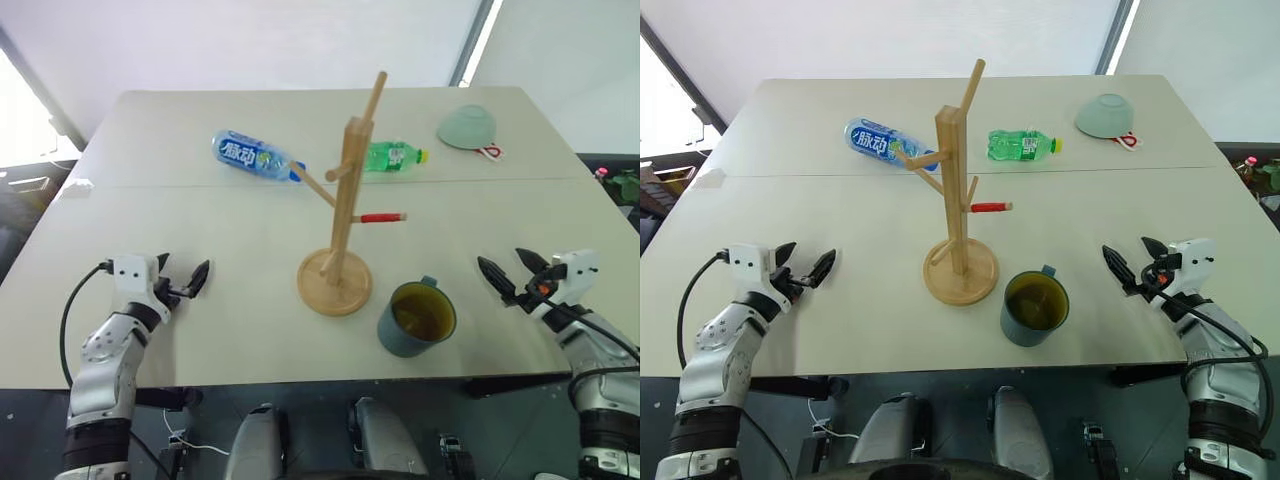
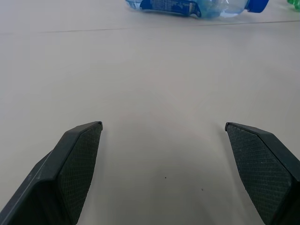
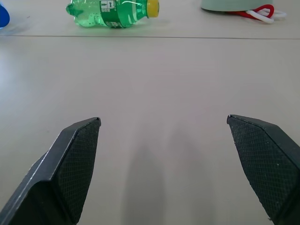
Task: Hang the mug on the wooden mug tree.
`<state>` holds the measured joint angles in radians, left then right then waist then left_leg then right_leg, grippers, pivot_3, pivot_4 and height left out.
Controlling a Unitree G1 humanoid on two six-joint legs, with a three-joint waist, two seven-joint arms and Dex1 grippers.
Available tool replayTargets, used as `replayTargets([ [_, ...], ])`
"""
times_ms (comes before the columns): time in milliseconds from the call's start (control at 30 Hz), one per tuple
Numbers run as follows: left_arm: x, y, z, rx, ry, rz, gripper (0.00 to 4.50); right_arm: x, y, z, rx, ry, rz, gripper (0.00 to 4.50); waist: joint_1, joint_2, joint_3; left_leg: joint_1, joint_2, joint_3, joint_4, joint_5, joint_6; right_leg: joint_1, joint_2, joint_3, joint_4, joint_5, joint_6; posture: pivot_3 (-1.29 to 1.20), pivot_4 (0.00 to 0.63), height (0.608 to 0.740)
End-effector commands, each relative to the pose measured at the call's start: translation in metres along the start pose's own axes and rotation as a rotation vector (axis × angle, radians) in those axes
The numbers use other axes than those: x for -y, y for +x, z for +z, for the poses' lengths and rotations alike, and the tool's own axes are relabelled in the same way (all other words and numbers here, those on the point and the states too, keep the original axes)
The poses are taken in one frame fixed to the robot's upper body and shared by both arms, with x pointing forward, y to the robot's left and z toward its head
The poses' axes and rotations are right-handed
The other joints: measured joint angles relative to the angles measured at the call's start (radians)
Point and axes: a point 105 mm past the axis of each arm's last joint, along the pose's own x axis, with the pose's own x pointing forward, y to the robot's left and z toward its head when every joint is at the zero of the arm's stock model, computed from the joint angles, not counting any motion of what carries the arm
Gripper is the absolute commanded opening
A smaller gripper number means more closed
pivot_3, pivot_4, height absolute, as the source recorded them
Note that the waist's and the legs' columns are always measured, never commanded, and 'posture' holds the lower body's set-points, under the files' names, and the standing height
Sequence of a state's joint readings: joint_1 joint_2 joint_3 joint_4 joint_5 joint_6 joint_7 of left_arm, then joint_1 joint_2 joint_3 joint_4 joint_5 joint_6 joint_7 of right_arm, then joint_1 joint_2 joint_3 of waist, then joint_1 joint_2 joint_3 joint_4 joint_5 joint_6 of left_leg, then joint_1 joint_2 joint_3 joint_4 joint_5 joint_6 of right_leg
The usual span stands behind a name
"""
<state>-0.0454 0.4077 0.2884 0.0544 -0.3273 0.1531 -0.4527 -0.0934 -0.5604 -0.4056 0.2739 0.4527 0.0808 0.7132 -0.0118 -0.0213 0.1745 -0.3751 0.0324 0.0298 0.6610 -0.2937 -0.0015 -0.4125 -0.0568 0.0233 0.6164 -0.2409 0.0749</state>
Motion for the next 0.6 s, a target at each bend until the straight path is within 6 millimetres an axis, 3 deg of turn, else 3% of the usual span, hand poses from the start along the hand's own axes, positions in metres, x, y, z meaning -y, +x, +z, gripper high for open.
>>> replayTargets([
  [33, 0.003, 0.002, 0.015, 0.047, 0.02, -0.009, 4.5, -0.001, 0.002, 0.009, 0.036, -0.016, 0.008, 4.48, 0.001, 0.0, 0.0, 0.0, 0.0, 0.0, 0.0, 0.0, 0.0, 0.0, 0.0, 0.0, 0.0, 0.0, 0.0, 0.0, 0.15, 0.74],
  [200, 0.009, 0.005, 0.017, 0.056, 0.029, -0.033, 4.5, 0.0, 0.004, 0.014, 0.046, -0.07, 0.009, 4.48, 0.0, 0.0, 0.0, 0.0, 0.0, 0.0, 0.0, 0.0, 0.0, 0.0, -0.001, 0.0, 0.0, 0.0, 0.0, 0.0, 0.15, 0.74],
  [400, 0.062, -0.006, 0.026, 0.079, 0.078, -0.352, 4.5, -0.008, -0.005, 0.018, 0.04, -0.134, 0.098, 4.48, -0.001, 0.0, 0.0, -0.001, -0.001, 0.0, 0.0, 0.0, 0.0, 0.0, -0.001, 0.0, -0.002, 0.0, 0.0, 0.0, 0.15, 0.74],
  [500, 0.097, -0.022, 0.033, 0.084, 0.068, -0.581, 4.5, -0.021, -0.014, 0.014, -0.017, -0.137, 0.224, 4.48, 0.0, 0.0, 0.0, -0.001, -0.001, 0.001, -0.003, 0.0, 0.0, -0.001, -0.003, 0.0, -0.003, 0.0, 0.0, 0.0, 0.15, 0.74],
  [600, 0.127, -0.041, 0.029, 0.032, 0.099, -0.801, 4.5, -0.033, -0.023, 0.012, -0.062, -0.142, 0.319, 4.48, 0.0, 0.001, 0.0, 0.0, -0.001, 0.001, -0.005, 0.0, 0.0, -0.001, -0.004, 0.0, -0.003, 0.0, -0.001, 0.0, 0.15, 0.74],
])
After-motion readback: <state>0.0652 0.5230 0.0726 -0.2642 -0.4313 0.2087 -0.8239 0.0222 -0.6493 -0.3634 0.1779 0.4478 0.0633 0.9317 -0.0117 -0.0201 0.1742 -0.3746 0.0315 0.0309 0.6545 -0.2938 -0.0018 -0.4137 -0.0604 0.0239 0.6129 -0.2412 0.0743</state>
